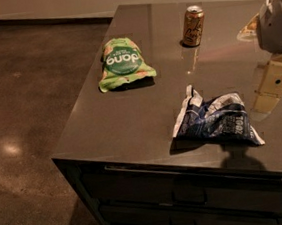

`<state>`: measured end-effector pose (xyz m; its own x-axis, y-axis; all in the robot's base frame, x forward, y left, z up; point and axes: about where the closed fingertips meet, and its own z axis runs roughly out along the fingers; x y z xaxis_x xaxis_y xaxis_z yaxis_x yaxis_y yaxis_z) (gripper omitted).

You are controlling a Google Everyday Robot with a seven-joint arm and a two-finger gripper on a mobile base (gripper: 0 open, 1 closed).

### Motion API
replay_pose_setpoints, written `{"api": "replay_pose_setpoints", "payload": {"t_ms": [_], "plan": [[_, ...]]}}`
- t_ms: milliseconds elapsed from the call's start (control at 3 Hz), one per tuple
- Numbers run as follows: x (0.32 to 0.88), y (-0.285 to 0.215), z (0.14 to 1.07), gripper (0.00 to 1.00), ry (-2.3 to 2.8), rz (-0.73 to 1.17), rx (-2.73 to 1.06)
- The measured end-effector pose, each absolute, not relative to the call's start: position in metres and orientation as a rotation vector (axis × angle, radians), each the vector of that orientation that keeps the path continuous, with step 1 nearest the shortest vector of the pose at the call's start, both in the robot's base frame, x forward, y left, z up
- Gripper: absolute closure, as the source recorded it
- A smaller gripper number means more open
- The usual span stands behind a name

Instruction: Move blue chip bag near orange can

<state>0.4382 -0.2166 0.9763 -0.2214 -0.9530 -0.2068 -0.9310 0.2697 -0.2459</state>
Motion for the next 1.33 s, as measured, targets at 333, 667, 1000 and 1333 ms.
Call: {"api": "replay_pose_setpoints", "payload": {"t_ms": [333, 667, 1000, 1333], "plan": [[0.441, -0.219, 0.971, 0.0, 2.232, -0.106, -1.722], [0.444, -0.224, 0.956, 0.0, 2.239, -0.114, -1.738], [0.448, -0.227, 0.937, 0.0, 2.235, -0.106, -1.757], [0.462, -0.226, 0.906, 0.0, 2.227, -0.072, -1.806]]}}
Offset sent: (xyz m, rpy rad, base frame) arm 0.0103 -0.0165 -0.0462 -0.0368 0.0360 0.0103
